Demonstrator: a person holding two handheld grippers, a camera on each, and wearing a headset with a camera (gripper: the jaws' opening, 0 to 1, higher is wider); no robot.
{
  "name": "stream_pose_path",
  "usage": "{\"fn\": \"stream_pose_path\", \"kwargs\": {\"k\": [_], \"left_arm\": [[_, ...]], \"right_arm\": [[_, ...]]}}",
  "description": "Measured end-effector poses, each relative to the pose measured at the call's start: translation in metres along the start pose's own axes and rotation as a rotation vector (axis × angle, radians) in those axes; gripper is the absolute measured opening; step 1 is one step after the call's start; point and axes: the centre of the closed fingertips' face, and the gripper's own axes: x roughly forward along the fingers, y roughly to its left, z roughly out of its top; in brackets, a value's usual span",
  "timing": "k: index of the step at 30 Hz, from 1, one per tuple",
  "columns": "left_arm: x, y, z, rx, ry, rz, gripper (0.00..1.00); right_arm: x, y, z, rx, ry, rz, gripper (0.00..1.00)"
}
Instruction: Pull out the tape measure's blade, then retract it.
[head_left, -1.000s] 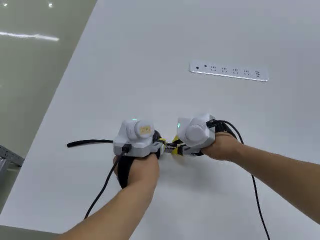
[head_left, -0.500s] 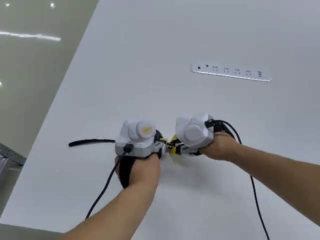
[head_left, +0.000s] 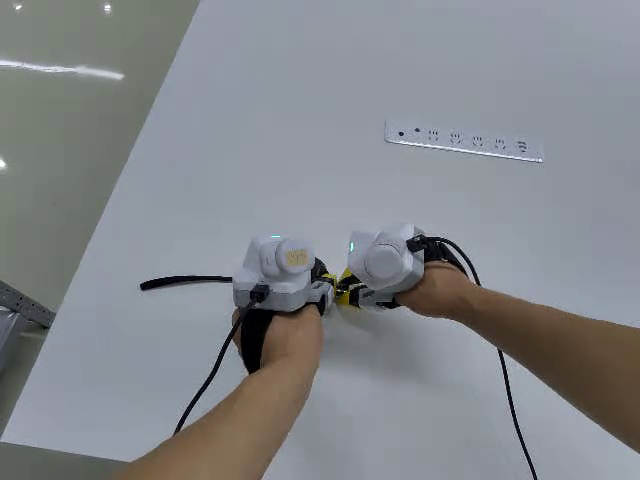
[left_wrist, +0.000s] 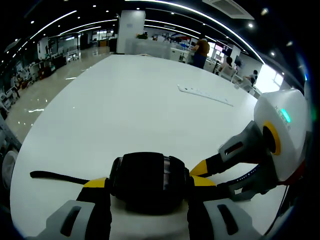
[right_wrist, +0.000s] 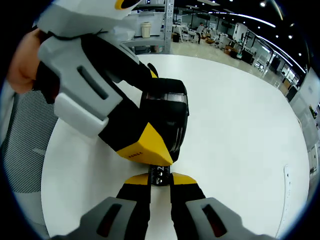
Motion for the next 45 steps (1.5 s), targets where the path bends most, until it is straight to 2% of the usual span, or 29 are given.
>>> {"fn": "stream_pose_path", "kwargs": {"k": [15,27,45], "left_arm": [[0.0,0.0002,-0.0002,0.002,-0.001,-0.002,0.58],[0.0,0.0005,0.0001,-0.001,-0.001,-0.002,0.58],[-0.0004,0.0001,0.0005,0.004,-0.009,0.005,0.59]], "right_arm": [[0.0039,0.0012,0.0087,-0.011,-0.015,0.004,0.14],[0.0045,0.0018,0.0099,-0.045,-0.02,0.008,0.14],[0.0055,0.0013,0.0095,-0.048,-0.02,0.0,0.15]]}}
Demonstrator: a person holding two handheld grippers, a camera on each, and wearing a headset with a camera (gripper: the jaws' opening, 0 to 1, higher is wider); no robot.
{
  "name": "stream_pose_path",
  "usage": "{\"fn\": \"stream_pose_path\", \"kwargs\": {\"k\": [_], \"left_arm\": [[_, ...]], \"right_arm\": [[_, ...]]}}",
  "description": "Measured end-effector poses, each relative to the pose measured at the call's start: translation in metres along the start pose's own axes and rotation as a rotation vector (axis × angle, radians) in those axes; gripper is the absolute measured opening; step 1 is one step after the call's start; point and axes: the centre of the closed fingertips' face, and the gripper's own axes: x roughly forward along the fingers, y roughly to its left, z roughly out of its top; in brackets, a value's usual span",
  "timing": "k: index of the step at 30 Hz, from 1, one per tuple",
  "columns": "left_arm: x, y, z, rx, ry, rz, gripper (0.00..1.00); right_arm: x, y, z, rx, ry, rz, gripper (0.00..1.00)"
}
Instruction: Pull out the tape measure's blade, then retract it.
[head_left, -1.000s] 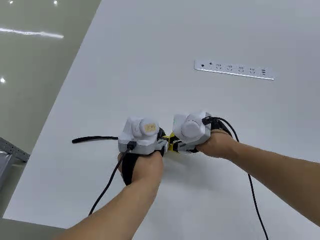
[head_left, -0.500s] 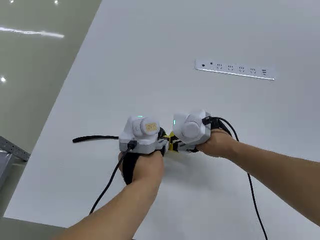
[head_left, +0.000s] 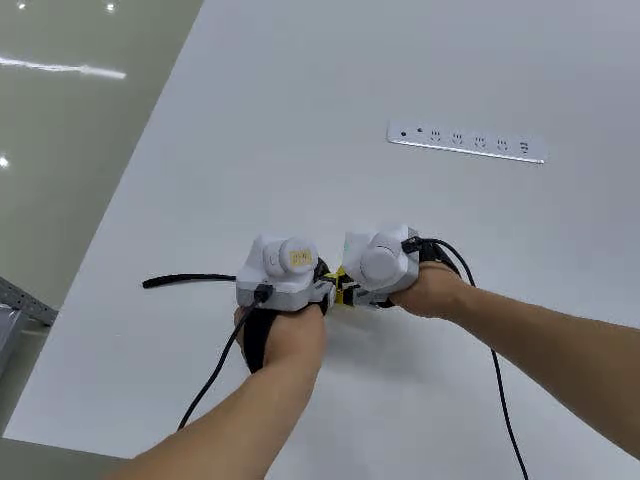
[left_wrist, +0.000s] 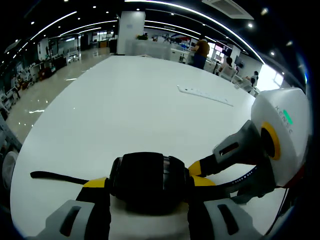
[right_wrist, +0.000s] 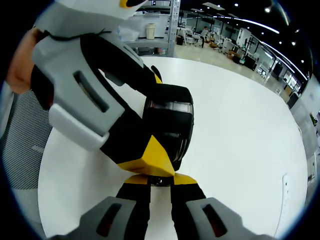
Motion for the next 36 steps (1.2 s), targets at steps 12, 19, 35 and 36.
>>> {"fn": "stream_pose_path", "kwargs": {"k": [12,19,35,36], "left_arm": [[0.0,-0.0002,0.0006,-0.001,-0.002,0.001,0.6],[-0.0004,0.0005,0.0007,-0.004,-0.007,0.001,0.6],[-0.0018,0.0014,0.0011,-0.009,-0.016,-0.003,0.61],[-0.0017,0.0013,0.0007,-0.008,-0.016,-0.003,0.61]], "right_arm": [[-0.0001,0.0001,-0.0003,0.001,0.004,-0.005,0.16],[-0.0003,0.0005,0.0002,-0.002,0.007,-0.01,0.16],[0.0001,0.0001,0.0008,0.017,0.013,-0.025,0.17],[0.0002,0.0,0.0008,0.019,0.012,-0.026,0.17]]}}
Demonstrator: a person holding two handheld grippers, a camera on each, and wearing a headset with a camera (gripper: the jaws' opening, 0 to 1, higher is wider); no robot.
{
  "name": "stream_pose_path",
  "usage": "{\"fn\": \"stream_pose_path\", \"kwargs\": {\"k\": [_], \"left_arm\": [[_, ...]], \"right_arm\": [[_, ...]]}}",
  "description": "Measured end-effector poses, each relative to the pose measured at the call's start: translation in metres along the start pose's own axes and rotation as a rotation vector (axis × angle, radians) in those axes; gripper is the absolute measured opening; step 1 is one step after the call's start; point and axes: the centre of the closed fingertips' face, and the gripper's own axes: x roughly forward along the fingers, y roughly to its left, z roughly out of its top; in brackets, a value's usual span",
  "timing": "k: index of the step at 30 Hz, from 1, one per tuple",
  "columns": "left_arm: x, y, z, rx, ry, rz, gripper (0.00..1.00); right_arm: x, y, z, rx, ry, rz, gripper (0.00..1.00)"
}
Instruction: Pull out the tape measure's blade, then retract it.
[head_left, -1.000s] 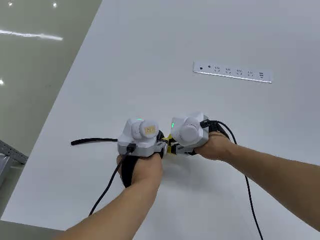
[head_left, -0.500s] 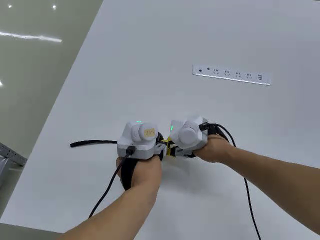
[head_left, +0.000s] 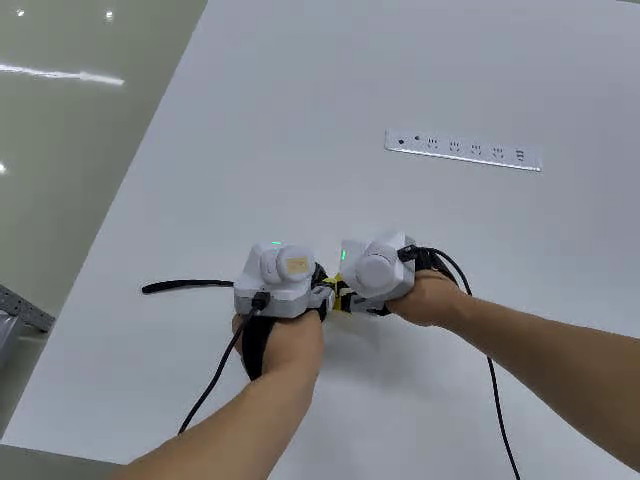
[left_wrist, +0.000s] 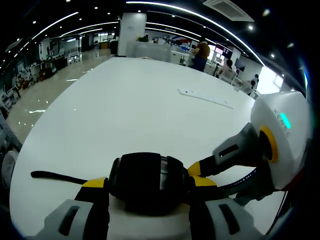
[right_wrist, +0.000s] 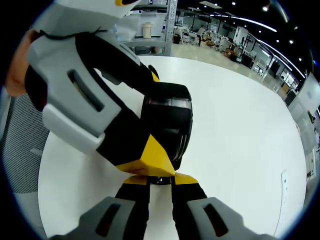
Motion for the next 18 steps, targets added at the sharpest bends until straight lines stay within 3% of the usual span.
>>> {"fn": "stream_pose_path", "kwargs": {"k": [18], "left_arm": [[-0.0022,-0.0006,-0.0014,0.035,-0.004,-0.014,0.62]], "right_arm": [[-0.0004,0.0005,0.0,0.078,-0.017,-0.033,0.21]]}}
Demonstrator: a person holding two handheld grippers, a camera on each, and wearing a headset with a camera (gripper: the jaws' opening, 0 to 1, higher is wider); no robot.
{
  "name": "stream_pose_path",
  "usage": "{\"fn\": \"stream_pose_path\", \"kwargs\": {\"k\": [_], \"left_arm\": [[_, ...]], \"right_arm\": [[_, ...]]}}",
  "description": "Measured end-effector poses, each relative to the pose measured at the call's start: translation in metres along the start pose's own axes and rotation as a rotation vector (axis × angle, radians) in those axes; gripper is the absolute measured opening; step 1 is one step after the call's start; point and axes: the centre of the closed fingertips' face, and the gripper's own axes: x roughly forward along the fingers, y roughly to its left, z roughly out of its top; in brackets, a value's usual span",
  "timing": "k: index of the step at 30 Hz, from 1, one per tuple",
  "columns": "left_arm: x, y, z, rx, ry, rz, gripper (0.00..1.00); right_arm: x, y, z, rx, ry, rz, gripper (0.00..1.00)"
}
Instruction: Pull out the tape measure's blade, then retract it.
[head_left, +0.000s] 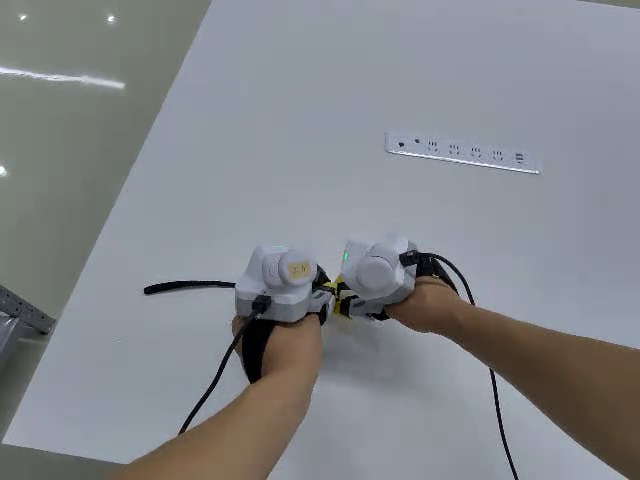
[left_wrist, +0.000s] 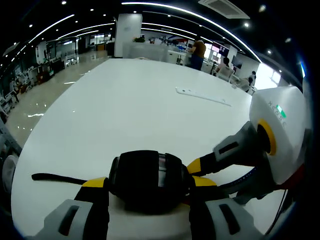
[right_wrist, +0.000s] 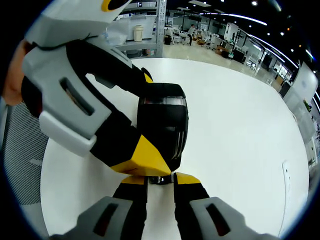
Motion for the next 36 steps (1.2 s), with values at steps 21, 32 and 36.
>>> {"fn": "stream_pose_path", "kwargs": {"k": [21,32,36], "left_arm": [[-0.01,0.003,-0.001,0.062,-0.014,-0.029,0.67],[-0.019,0.004,-0.003,0.092,-0.014,-0.046,0.69],[-0.022,0.006,-0.004,0.101,-0.018,-0.054,0.7]], "right_arm": [[-0.013,0.0,0.0,0.097,-0.019,-0.054,0.29],[-0.028,0.002,-0.004,0.217,-0.047,-0.109,0.33],[-0.035,0.004,-0.006,0.266,-0.058,-0.13,0.35]]}}
